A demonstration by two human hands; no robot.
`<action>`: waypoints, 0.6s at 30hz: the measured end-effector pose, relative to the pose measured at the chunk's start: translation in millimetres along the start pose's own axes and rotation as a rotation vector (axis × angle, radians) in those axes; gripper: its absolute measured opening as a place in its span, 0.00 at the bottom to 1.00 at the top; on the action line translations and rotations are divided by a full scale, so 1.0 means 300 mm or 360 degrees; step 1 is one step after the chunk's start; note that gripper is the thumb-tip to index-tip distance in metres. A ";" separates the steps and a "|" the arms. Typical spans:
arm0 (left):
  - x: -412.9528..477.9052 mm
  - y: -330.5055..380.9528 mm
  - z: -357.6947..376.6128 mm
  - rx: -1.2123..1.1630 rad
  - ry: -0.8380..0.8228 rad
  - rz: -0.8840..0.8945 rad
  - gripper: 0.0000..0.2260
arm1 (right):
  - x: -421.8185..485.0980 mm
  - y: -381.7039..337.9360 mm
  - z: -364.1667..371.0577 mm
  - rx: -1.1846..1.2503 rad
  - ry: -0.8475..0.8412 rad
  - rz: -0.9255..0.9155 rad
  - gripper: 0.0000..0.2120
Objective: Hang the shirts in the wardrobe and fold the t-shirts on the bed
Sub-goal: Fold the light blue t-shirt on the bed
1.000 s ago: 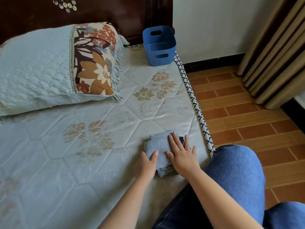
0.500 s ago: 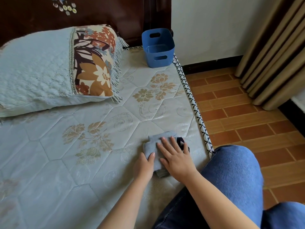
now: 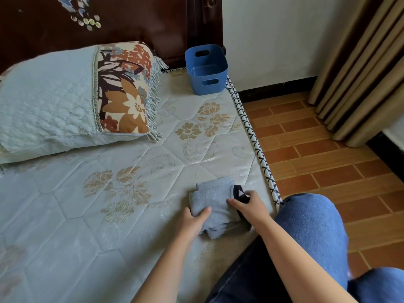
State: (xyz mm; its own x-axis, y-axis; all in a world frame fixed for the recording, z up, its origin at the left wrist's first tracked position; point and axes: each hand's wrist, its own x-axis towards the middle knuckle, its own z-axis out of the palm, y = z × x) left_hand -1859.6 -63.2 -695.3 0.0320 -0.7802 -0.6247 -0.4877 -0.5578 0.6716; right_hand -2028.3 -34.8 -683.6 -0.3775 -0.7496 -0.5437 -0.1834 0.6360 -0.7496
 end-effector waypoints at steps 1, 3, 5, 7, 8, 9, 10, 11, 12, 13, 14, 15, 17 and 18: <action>-0.003 0.004 0.000 -0.0099 -0.0046 -0.0022 0.17 | 0.001 0.001 -0.005 0.0107 -0.0039 0.0075 0.25; -0.010 0.021 0.001 -0.0355 -0.0112 -0.0060 0.14 | 0.010 0.011 -0.009 0.0251 -0.0106 0.0155 0.22; -0.021 0.039 -0.002 -0.0632 -0.0173 -0.0138 0.12 | 0.014 0.017 -0.010 0.0343 -0.0165 0.0207 0.19; -0.036 0.056 -0.010 -0.0872 -0.0275 -0.0212 0.10 | 0.006 0.008 -0.019 0.0495 -0.0189 0.0245 0.15; -0.044 0.065 -0.013 -0.0963 -0.0321 -0.0238 0.10 | 0.002 0.005 -0.024 0.0599 -0.0196 0.0267 0.14; -0.053 0.073 -0.017 -0.1034 -0.0352 -0.0254 0.11 | -0.002 0.000 -0.030 0.0707 -0.0207 0.0292 0.15; -0.060 0.081 -0.019 -0.1083 -0.0369 -0.0259 0.14 | -0.008 -0.004 -0.036 0.0814 -0.0221 0.0310 0.15; -0.069 0.089 -0.020 -0.1118 -0.0390 -0.0245 0.17 | -0.016 -0.012 -0.042 0.0915 -0.0246 0.0319 0.16; -0.078 0.096 -0.020 -0.1147 -0.0413 -0.0221 0.21 | -0.028 -0.020 -0.049 0.1014 -0.0282 0.0325 0.15; -0.089 0.107 -0.020 -0.1172 -0.0444 -0.0198 0.23 | -0.039 -0.025 -0.059 0.1098 -0.0325 0.0333 0.15; -0.098 0.119 -0.018 -0.1188 -0.0473 -0.0178 0.23 | -0.053 -0.032 -0.072 0.1172 -0.0371 0.0338 0.15; -0.109 0.134 -0.017 -0.1191 -0.0508 -0.0166 0.23 | -0.068 -0.035 -0.088 0.1230 -0.0416 0.0328 0.16; -0.128 0.170 -0.007 -0.1172 -0.0584 -0.0154 0.24 | -0.096 -0.039 -0.130 0.1335 -0.0450 0.0272 0.19; -0.139 0.193 0.004 -0.1153 -0.0619 -0.0149 0.25 | -0.108 -0.039 -0.156 0.1386 -0.0438 0.0240 0.22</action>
State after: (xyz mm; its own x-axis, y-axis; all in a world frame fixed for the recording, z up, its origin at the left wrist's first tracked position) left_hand -1890.4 -62.7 -630.8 -0.3246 -0.6419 -0.6947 0.1895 -0.7637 0.6172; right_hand -2056.4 -9.3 -639.4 -0.0925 -0.7580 -0.6457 0.6395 0.4518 -0.6220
